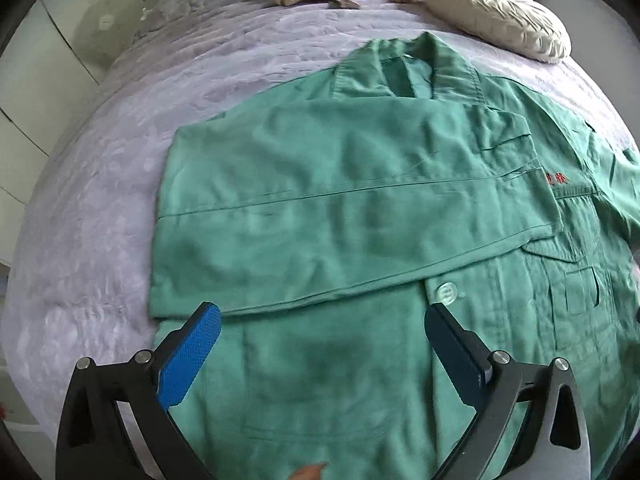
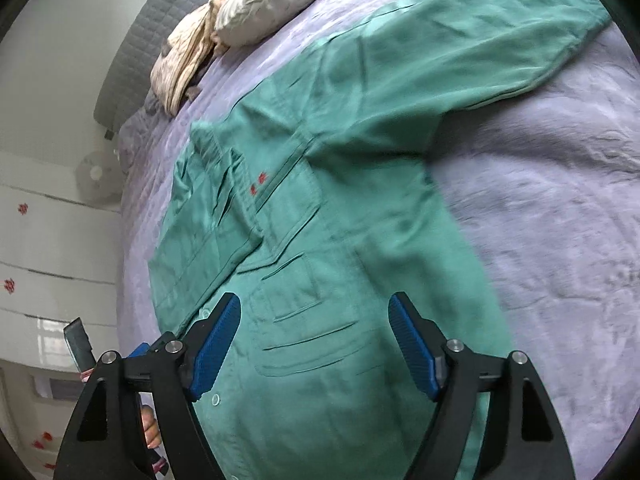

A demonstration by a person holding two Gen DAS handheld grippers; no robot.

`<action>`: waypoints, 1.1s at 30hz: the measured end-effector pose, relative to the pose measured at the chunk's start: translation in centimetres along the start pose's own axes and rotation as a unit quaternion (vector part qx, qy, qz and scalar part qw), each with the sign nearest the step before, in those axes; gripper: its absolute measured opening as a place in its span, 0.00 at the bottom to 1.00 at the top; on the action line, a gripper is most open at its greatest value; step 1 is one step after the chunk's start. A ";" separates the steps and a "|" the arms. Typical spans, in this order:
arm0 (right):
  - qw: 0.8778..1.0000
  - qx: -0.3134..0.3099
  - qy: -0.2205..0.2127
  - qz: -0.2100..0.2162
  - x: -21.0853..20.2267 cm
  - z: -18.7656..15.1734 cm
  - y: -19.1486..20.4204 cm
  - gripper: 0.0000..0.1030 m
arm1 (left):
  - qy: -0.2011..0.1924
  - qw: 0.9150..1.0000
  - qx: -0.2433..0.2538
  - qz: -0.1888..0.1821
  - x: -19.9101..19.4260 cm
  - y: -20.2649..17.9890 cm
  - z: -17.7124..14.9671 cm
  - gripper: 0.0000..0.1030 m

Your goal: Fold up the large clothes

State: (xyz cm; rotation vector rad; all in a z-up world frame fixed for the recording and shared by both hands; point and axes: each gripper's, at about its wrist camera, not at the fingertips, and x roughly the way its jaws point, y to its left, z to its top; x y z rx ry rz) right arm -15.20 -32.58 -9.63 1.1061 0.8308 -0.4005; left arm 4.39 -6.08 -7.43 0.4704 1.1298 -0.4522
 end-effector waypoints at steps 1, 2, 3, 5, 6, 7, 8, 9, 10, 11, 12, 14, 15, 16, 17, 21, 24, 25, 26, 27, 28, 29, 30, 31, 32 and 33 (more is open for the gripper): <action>1.000 0.002 -0.004 -0.001 -0.3 0.2 -0.4 0.81 | 0.004 1.000 0.003 -0.002 0.2 -0.8 0.3 0.99; 1.000 0.006 -0.009 -0.002 -0.8 0.6 -1.1 0.81 | 0.008 1.000 0.008 -0.008 0.5 -1.6 0.6 0.99; 1.000 0.011 -0.013 -0.003 -1.2 1.0 -1.7 0.81 | 0.013 1.000 0.015 -0.016 0.7 -2.4 0.8 0.99; 0.999 0.027 -0.026 -0.004 -2.3 2.0 -3.5 0.81 | 0.015 0.999 0.030 -0.026 0.7 -4.3 1.1 0.99; 0.999 0.034 -0.032 -0.006 -2.8 2.4 -4.2 0.82 | 0.015 0.999 0.037 -0.029 0.7 -5.2 1.2 0.99; 0.998 0.045 -0.041 -0.008 -3.4 3.0 -5.4 0.82 | 0.015 0.998 0.044 -0.033 0.7 -6.0 1.3 0.99; 0.997 0.053 -0.050 -0.010 -4.0 3.6 -6.3 0.82 | 0.015 0.998 0.050 -0.036 0.7 -6.9 1.4 0.99; 0.996 0.061 -0.057 -0.012 -4.4 4.1 -7.2 0.82 | 0.016 0.998 0.056 -0.038 0.7 -7.9 1.5 0.99; 0.995 0.072 -0.066 -0.015 -5.0 4.8 -8.4 0.82 | 0.017 0.997 0.062 -0.042 0.7 -8.9 1.6 0.99; 0.994 0.080 -0.071 -0.016 -5.3 5.3 -9.2 0.82 | 0.019 0.997 0.066 -0.045 0.7 -9.7 1.7 0.99; 0.993 0.092 -0.079 -0.015 -5.8 6.0 -10.3 0.82 | 0.021 0.996 0.071 -0.049 0.7 -10.6 1.8 0.99; 0.989 0.117 -0.095 -0.012 -6.8 7.7 -12.6 0.82 | 0.022 0.995 0.082 -0.055 0.5 -12.6 2.1 0.99; 0.987 0.127 -0.102 -0.009 -7.1 8.3 -13.5 0.82 | 0.021 0.994 0.085 -0.057 0.5 -13.2 2.2 0.99; 0.984 0.141 -0.111 -0.005 -7.4 9.2 -14.6 0.82 | 0.021 0.994 0.091 -0.061 0.5 -14.2 2.4 0.99; 0.981 0.153 -0.119 -0.002 -7.7 9.8 -15.4 0.82 | 0.022 0.993 0.093 -0.064 0.4 -14.7 2.5 0.99; 0.971 0.189 -0.143 0.025 -8.2 12.6 -18.2 0.82 | 0.031 0.991 0.104 -0.080 0.3 -17.1 2.8 0.99; 0.966 0.199 -0.158 0.043 -8.2 14.8 -19.3 0.82 | 0.032 0.990 0.108 -0.081 0.4 -18.6 3.1 0.99; 0.965 0.202 -0.162 0.050 -8.2 15.4 -19.6 0.82 | 0.034 0.990 0.107 -0.084 0.5 -19.0 3.2 0.99; 0.963 0.207 -0.164 0.058 -8.1 16.1 -20.0 0.82 | 0.036 0.990 0.107 -0.086 0.5 -19.4 3.3 0.99; 0.961 0.212 -0.167 0.068 -8.0 16.9 -20.3 0.83 | 0.040 0.990 0.106 -0.089 0.5 -19.6 3.2 0.99; 0.959 0.215 -0.171 0.075 -7.9 17.6 -20.5 0.83 | 0.044 0.989 0.107 -0.091 0.7 -20.0 3.1 0.99; 0.958 0.216 -0.174 0.078 -7.8 18.1 -20.7 0.83 | 0.047 0.989 0.106 -0.091 0.8 -20.3 3.0 0.99; 0.956 0.218 -0.177 0.081 -7.7 18.8 -20.8 0.83 | 0.049 0.989 0.104 -0.090 1.0 -20.7 3.4 0.99; 0.955 0.220 -0.181 0.086 -7.7 19.3 -20.9 0.83 | 0.052 0.989 0.102 -0.090 1.2 -21.0 3.3 0.99; 0.952 0.225 -0.187 0.094 -7.6 19.8 -21.0 0.83 | 0.054 0.989 0.100 -0.091 1.3 -21.2 3.3 0.99; 0.949 0.230 -0.190 0.099 -7.5 20.2 -21.1 0.83 | 0.057 0.989 0.096 -0.093 1.4 -21.3 3.3 0.99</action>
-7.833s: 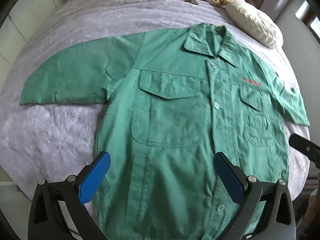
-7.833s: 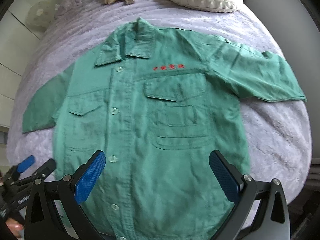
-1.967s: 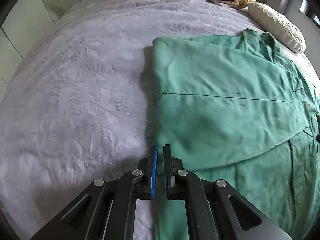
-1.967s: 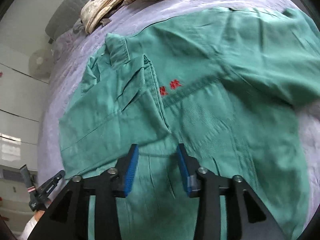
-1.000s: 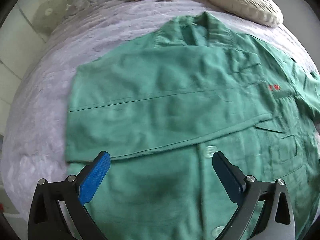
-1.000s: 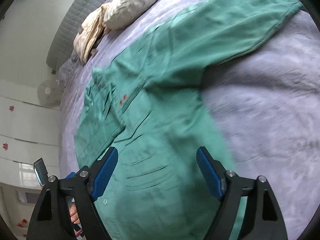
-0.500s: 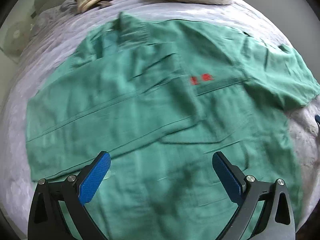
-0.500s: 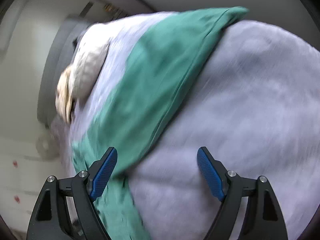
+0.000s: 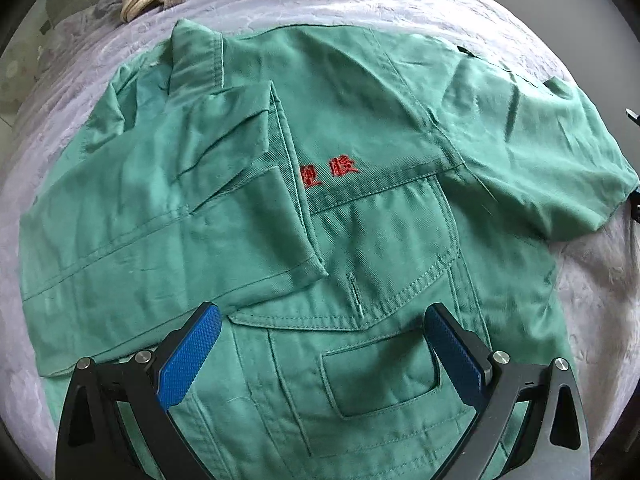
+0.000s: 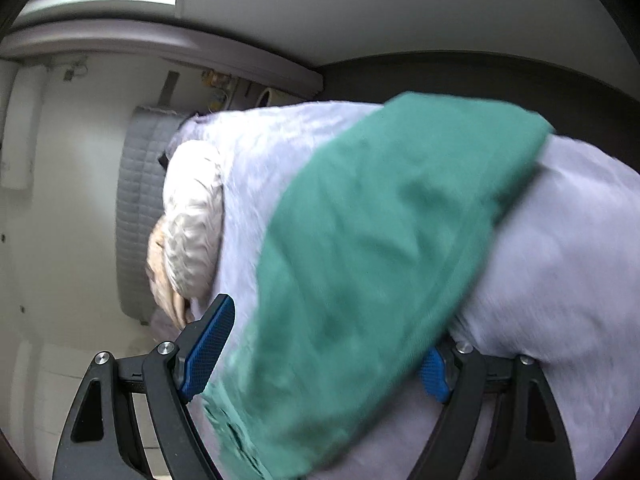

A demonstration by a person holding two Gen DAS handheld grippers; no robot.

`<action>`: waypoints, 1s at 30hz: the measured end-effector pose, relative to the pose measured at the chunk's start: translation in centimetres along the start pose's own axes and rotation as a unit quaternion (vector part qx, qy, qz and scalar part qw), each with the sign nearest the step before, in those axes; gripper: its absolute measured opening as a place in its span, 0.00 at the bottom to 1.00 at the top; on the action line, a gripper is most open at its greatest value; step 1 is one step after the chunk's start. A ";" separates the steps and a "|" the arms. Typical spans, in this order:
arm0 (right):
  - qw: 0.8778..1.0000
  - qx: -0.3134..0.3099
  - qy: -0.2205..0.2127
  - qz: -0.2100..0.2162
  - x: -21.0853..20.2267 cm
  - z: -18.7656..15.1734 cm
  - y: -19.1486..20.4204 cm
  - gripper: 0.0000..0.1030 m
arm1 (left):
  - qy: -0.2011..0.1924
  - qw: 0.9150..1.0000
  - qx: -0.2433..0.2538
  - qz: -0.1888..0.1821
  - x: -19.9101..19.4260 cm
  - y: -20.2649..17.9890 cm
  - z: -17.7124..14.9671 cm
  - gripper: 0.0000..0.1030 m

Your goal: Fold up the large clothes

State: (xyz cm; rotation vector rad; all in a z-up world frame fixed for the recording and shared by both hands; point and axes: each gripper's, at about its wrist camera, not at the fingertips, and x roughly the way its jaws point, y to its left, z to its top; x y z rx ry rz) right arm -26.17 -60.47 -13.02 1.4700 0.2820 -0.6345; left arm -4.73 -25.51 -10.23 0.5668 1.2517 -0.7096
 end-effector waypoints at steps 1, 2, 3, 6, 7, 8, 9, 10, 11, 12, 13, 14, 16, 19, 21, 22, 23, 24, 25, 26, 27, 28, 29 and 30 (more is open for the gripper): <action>1.000 0.009 -0.001 0.003 0.3 0.3 0.0 0.83 | 0.000 1.000 -0.005 -0.004 0.0 0.1 0.0 0.99; 1.000 0.019 -0.002 0.003 0.5 0.4 -0.1 0.83 | -0.002 1.000 -0.011 -0.006 -0.1 0.2 0.0 0.99; 1.000 0.030 -0.003 0.004 0.7 0.6 -0.2 0.83 | -0.005 1.000 -0.014 -0.005 -0.3 0.8 0.0 0.99; 1.000 0.029 -0.001 0.011 1.0 0.8 -0.1 0.60 | -0.016 1.000 -0.023 0.003 0.2 3.1 1.0 0.99; 0.999 0.031 0.005 0.014 1.2 0.8 -0.2 0.44 | -0.016 0.999 -0.028 0.002 0.2 3.7 1.1 0.99; 0.999 0.034 0.009 0.018 1.1 0.7 -0.3 0.35 | -0.016 0.999 -0.033 0.001 0.2 4.2 1.2 0.99; 0.999 0.037 0.010 0.022 1.2 0.6 -0.3 0.17 | -0.016 0.999 -0.038 0.000 0.1 4.8 1.2 0.99; 0.999 0.037 0.011 0.024 1.2 0.5 -0.1 0.08 | -0.018 0.999 -0.043 -0.003 -0.1 5.5 1.3 0.99; 0.999 0.030 0.009 0.024 1.2 0.4 0.4 0.07 | -0.021 0.999 -0.046 -0.001 -0.3 6.1 1.3 0.99; 1.000 0.016 0.008 0.022 1.3 0.2 1.3 0.07 | -0.025 0.999 -0.048 0.007 -0.5 6.6 1.3 0.99; 1.000 -0.005 0.007 0.021 1.3 -0.1 2.6 0.07 | -0.029 0.998 -0.049 0.015 -0.7 7.1 1.2 0.99; 0.999 -0.024 0.008 0.021 1.3 -0.5 3.7 0.07 | -0.032 0.998 -0.051 0.022 -0.8 7.8 1.2 0.99; 0.996 -0.081 0.017 0.022 1.5 -1.8 6.9 0.07 | -0.032 0.997 -0.064 0.027 -0.8 9.4 1.0 0.99; 0.981 -0.186 0.054 0.023 3.1 -5.5 12.5 0.07 | -0.043 0.995 -0.086 0.028 -1.4 12.3 0.4 0.99; 0.960 -0.264 0.085 0.029 4.7 -9.4 16.8 0.07 | -0.054 0.993 -0.095 0.036 -1.9 13.6 -0.1 0.99; 0.950 -0.295 0.097 0.033 5.4 -11.1 18.4 0.07 | -0.061 0.992 -0.101 0.043 -2.3 14.7 -0.4 0.99; 0.936 -0.331 0.113 0.038 6.3 -13.5 20.2 0.07 | -0.064 0.991 -0.105 0.049 -2.4 15.5 -0.7 0.99; 0.919 -0.368 0.132 0.046 7.3 -16.4 22.1 0.07 | -0.065 0.991 -0.107 0.053 -2.4 15.9 -0.9 0.99; 0.908 -0.390 0.146 0.051 8.0 -18.4 23.1 0.07 | -0.066 0.990 -0.111 0.059 -2.4 17.0 -1.4 0.99; 0.890 -0.420 0.169 0.055 9.2 -21.8 24.2 0.07 | -0.066 0.989 -0.115 0.064 -2.4 17.6 -1.7 0.99; 0.878 -0.438 0.185 0.054 10.1 -24.1 24.7 0.07 | -0.067 0.988 -0.118 0.068 -2.6 18.2 -2.3 0.99; 0.867 -0.452 0.203 0.051 11.1 -26.4 25.1 0.08 | -0.067 0.987 -0.124 0.073 -2.5 19.0 -2.8 0.99; 0.854 -0.465 0.228 0.042 12.7 -29.3 25.0 0.08 | -0.065 0.987 -0.129 0.076 -2.3 19.4 -2.9 0.99; 0.847 -0.470 0.247 0.033 13.9 -31.3 24.6 0.08 | -0.064 0.986 -0.135 0.077 -2.3 20.2 -3.4 0.99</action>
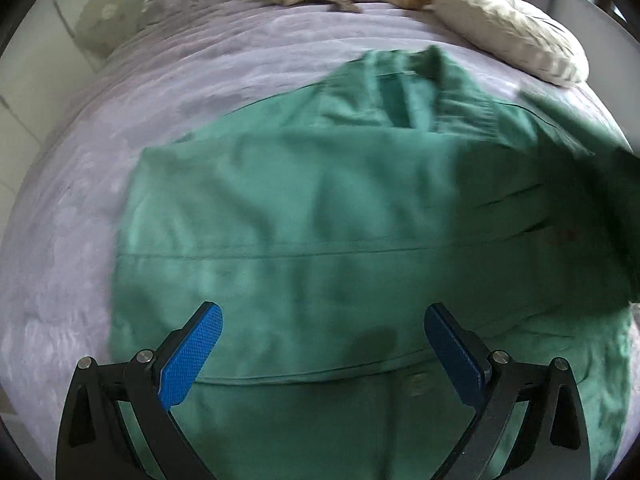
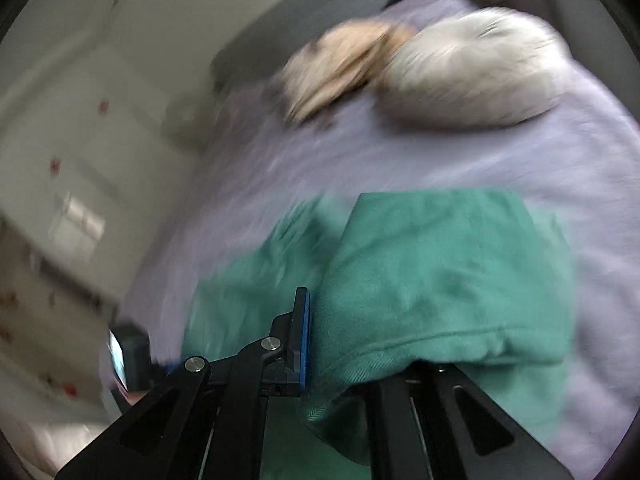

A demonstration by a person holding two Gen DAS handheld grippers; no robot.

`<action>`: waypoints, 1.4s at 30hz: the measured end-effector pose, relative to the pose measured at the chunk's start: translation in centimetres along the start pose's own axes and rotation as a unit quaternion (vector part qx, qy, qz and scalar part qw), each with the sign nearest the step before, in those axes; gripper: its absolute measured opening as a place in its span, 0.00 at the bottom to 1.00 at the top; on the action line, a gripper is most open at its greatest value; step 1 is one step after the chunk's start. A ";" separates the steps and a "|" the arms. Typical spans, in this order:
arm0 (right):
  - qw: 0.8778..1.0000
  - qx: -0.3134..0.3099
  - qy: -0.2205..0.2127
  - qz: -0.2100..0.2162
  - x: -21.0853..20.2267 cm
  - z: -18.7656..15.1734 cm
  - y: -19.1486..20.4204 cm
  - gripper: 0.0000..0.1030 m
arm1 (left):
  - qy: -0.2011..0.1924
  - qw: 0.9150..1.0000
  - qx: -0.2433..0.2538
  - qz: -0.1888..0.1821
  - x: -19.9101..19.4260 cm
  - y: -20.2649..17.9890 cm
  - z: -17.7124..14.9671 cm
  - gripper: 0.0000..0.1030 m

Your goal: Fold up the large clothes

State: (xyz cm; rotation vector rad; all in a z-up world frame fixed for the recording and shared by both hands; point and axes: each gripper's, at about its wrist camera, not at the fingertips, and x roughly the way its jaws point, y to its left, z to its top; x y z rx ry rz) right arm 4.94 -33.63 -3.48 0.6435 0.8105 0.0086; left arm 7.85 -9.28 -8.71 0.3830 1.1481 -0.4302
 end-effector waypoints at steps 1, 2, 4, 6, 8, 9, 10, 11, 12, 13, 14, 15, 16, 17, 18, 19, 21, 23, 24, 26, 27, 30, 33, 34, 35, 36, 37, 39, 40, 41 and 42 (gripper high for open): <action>1.000 0.002 0.027 -0.002 2.4 -0.9 0.8 0.08 | 0.003 1.000 -0.007 0.001 0.3 0.8 -0.1 0.99; 0.999 0.007 0.044 -0.008 3.7 -1.7 1.1 0.08 | 0.005 1.000 -0.014 0.002 0.5 1.5 -0.3 0.99; 0.994 0.044 0.091 -0.045 6.8 -3.4 0.6 0.19 | 0.008 1.000 -0.022 0.002 0.6 2.6 -0.8 0.99; 0.990 0.101 0.093 -0.035 7.1 -4.7 -0.5 0.47 | 0.008 1.000 -0.025 0.001 0.7 3.6 -1.2 0.99; 0.984 0.166 0.059 -0.003 5.6 -5.6 -2.1 0.67 | 0.006 1.000 -0.027 0.000 0.6 4.7 -1.6 0.99; 0.981 0.191 0.040 -0.001 4.7 -5.9 -2.7 0.68 | 0.005 1.000 -0.029 -0.002 0.6 5.2 -1.7 0.99; 0.975 0.220 0.019 -0.010 3.6 -6.2 -3.5 0.68 | 0.005 0.999 -0.032 -0.006 0.5 5.8 -1.8 0.99; 0.970 0.244 0.000 -0.019 2.8 -6.5 -4.2 0.68 | 0.003 0.999 -0.035 -0.008 0.5 6.2 -1.9 0.99; 0.964 0.264 -0.016 -0.024 2.1 -6.5 -5.1 0.68 | 0.000 0.999 -0.039 -0.011 0.4 6.6 -1.9 0.99; 0.956 0.289 -0.033 -0.029 1.6 -6.2 -6.0 0.66 | -0.002 0.999 -0.041 -0.013 0.3 7.0 -1.9 0.99; 0.952 0.300 -0.041 -0.033 1.3 -5.8 -6.5 0.60 | -0.004 0.999 -0.043 -0.013 0.2 7.3 -2.0 0.99; 0.951 0.304 -0.046 -0.041 1.3 -5.0 -6.8 0.36 | -0.005 0.999 -0.045 -0.015 0.0 7.6 -2.0 0.99; 0.955 0.290 -0.046 -0.043 1.6 -3.9 -6.3 0.17 | -0.007 0.999 -0.049 -0.019 0.0 8.2 -2.1 0.99; 0.961 0.270 -0.048 -0.044 1.6 -2.6 -5.7 0.17 | -0.008 0.998 -0.053 -0.022 -0.1 8.7 -2.2 0.99; 0.968 0.241 -0.050 -0.041 1.9 -1.7 -4.4 0.16 | -0.009 0.998 -0.055 -0.024 -0.2 9.0 -2.3 0.99; 0.976 0.207 -0.050 -0.037 2.2 -1.0 -2.9 0.15 | -0.009 0.998 -0.058 -0.028 -0.3 9.6 -2.4 0.99; 0.993 0.108 -0.037 -0.035 3.5 0.5 2.0 0.15 | -0.008 0.997 -0.066 -0.029 -0.2 10.7 -2.7 0.99; 0.999 0.036 -0.006 -0.029 6.0 0.7 6.2 0.15 | -0.004 0.997 -0.076 -0.029 -0.5 11.2 -2.8 0.99; 0.999 0.015 0.008 -0.029 7.2 0.4 7.6 0.15 | -0.002 0.996 -0.085 -0.029 -0.5 11.8 -2.9 0.99; 0.998 -0.011 0.055 -0.029 10.2 -0.7 9.7 0.19 | 0.001 0.995 -0.098 -0.035 -0.3 12.7 -3.0 0.99; 0.996 -0.014 0.076 -0.037 11.4 -1.4 10.2 0.22 | 0.004 0.994 -0.102 -0.038 -0.2 12.9 -3.1 0.99; 0.989 0.005 0.144 -0.044 13.7 -3.6 10.3 0.57 | 0.012 0.993 -0.108 -0.051 0.2 12.8 -2.9 0.99; 0.990 0.028 0.137 -0.035 11.5 -4.8 9.0 0.62 | 0.020 0.990 -0.101 -0.094 0.6 11.4 -2.6 0.99; 0.990 0.037 0.131 -0.039 10.0 -5.3 8.0 0.62 | 0.024 0.989 -0.097 -0.108 0.8 10.7 -2.5 0.99; 0.990 0.049 0.124 -0.045 8.7 -5.7 7.2 0.62 | 0.028 0.988 -0.093 -0.120 1.0 9.9 -2.3 0.99; 0.990 0.067 0.115 -0.055 7.1 -6.2 5.7 0.63 | 0.031 0.987 -0.089 -0.128 1.2 9.2 -2.1 0.99; 0.989 0.081 0.106 -0.066 5.6 -6.5 4.5 0.63 | 0.035 0.986 -0.079 -0.144 1.5 8.1 -1.9 0.99; 0.985 0.113 0.078 -0.102 1.9 -7.2 1.5 0.63 | 0.037 0.985 -0.065 -0.153 1.7 6.4 -1.4 0.99; 0.983 0.123 0.064 -0.117 0.3 -7.4 0.5 0.63 | 0.034 0.986 -0.057 -0.151 1.8 5.5 -1.0 0.99; 0.979 0.137 0.046 -0.141 -1.6 -7.3 -1.3 0.63 | 0.029 0.987 -0.052 -0.149 1.8 5.0 -0.6 0.99; 0.976 0.149 0.035 -0.157 -2.8 -7.0 -2.7 0.63 | 0.023 0.988 -0.049 -0.145 1.8 4.7 -0.2 0.99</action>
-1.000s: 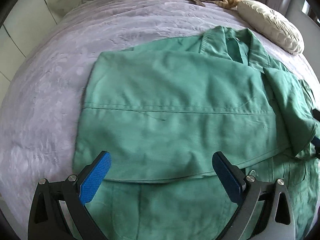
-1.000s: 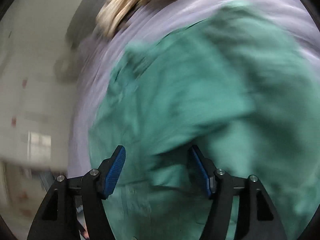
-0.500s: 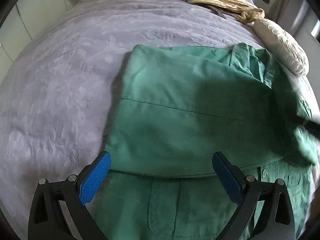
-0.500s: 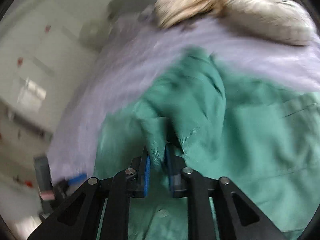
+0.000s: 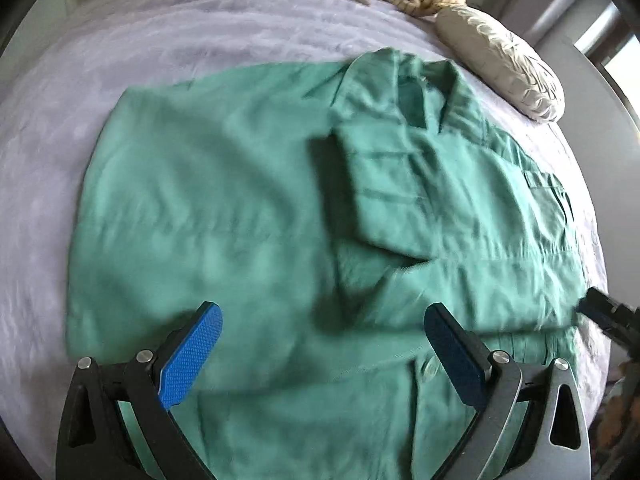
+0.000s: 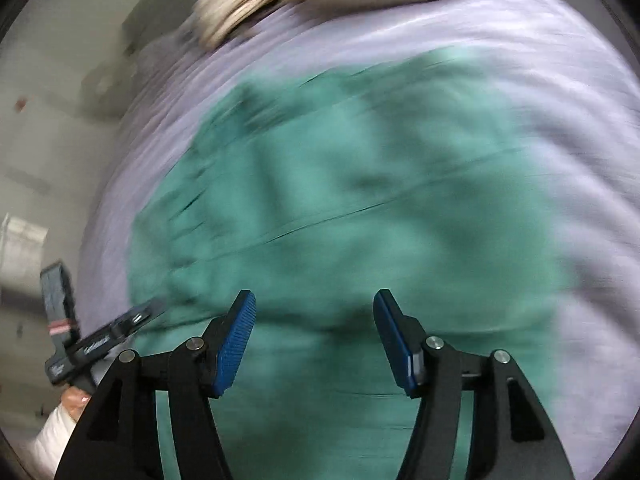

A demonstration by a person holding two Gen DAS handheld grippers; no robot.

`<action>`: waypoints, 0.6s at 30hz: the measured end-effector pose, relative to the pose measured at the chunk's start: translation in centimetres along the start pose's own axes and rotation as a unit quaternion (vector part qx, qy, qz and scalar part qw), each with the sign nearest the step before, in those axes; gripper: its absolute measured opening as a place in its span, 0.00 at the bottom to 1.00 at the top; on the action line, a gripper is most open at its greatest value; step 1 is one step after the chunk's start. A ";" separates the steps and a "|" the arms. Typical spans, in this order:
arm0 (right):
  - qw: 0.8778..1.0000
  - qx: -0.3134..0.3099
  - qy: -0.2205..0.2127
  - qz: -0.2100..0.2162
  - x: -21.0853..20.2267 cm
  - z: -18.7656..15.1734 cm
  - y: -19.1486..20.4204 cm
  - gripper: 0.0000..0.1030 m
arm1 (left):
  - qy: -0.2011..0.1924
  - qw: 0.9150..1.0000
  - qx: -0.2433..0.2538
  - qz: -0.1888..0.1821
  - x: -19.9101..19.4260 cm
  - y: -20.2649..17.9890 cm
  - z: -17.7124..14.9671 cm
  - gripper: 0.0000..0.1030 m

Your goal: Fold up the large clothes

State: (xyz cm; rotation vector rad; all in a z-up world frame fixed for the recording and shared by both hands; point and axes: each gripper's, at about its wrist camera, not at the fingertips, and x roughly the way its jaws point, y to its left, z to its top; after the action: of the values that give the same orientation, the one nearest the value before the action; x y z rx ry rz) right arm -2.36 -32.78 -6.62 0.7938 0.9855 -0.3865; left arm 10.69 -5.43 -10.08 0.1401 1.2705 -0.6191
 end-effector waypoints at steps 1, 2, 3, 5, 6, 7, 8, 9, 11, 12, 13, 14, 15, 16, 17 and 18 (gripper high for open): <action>1.000 0.020 -0.013 -0.009 -0.7 1.0 -1.8 0.64 | -0.006 1.000 0.001 0.005 0.1 -0.3 0.6 0.99; 0.999 0.037 -0.024 -0.008 -1.0 2.2 -2.9 0.65 | -0.010 1.000 0.000 0.009 0.2 -0.3 1.3 0.99; 0.998 0.055 -0.034 -0.004 -1.4 2.9 -4.3 0.65 | -0.014 1.000 -0.002 0.013 0.4 -0.3 1.9 0.99; 0.994 0.093 -0.048 0.014 -1.5 4.7 -7.3 0.65 | -0.019 0.999 -0.008 0.027 0.9 -0.4 3.4 0.99; 0.991 0.117 -0.050 0.034 -1.0 5.8 -8.7 0.65 | -0.019 0.999 -0.010 0.031 1.2 -0.4 3.9 0.99; 0.986 0.144 -0.050 0.061 -0.3 6.9 -10.0 0.65 | -0.019 0.999 -0.011 0.040 1.7 -0.5 4.5 0.99; 0.981 0.166 -0.047 0.090 0.7 7.7 -10.9 0.65 | -0.018 0.999 -0.011 0.048 1.9 -0.5 4.7 0.99; 0.975 0.185 -0.043 0.116 1.8 8.4 -11.5 0.65 | -0.018 0.998 -0.010 0.053 2.3 -0.7 5.0 0.99; 0.958 0.228 -0.023 0.172 4.8 9.9 -12.9 0.65 | -0.017 0.998 -0.007 0.064 2.9 -1.0 5.3 0.99; 0.952 0.242 -0.010 0.188 6.1 10.3 -13.2 0.65 | -0.015 0.997 -0.005 0.072 3.3 -1.2 5.3 0.99; 0.947 0.252 0.007 0.200 7.6 10.6 -13.3 0.59 | -0.013 0.997 -0.004 0.076 3.4 -1.3 5.2 0.99; 0.946 0.250 0.020 0.206 8.2 10.9 -13.0 0.48 | -0.012 0.997 -0.003 0.081 3.6 -1.4 5.2 0.99; 0.948 0.238 0.031 0.210 8.5 11.1 -12.4 0.11 | -0.014 0.996 -0.002 0.085 3.7 -1.6 5.1 0.99; 0.952 0.216 0.036 0.212 8.5 11.3 -11.6 0.04 | -0.018 0.996 0.002 0.088 3.8 -1.7 5.1 0.99; 0.966 0.169 0.021 0.197 7.2 11.6 -10.0 0.04 | -0.020 0.996 0.006 0.091 3.9 -2.0 5.1 0.99; 0.973 0.135 0.009 0.185 6.3 11.9 -9.1 0.04 | -0.023 0.995 0.012 0.098 4.1 -2.3 5.2 0.99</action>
State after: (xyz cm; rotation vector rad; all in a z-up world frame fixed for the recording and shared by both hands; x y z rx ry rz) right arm 2.28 -47.31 -12.14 1.2072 0.7880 -0.1905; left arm 14.65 -11.01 -11.71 0.2655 1.1875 -0.4661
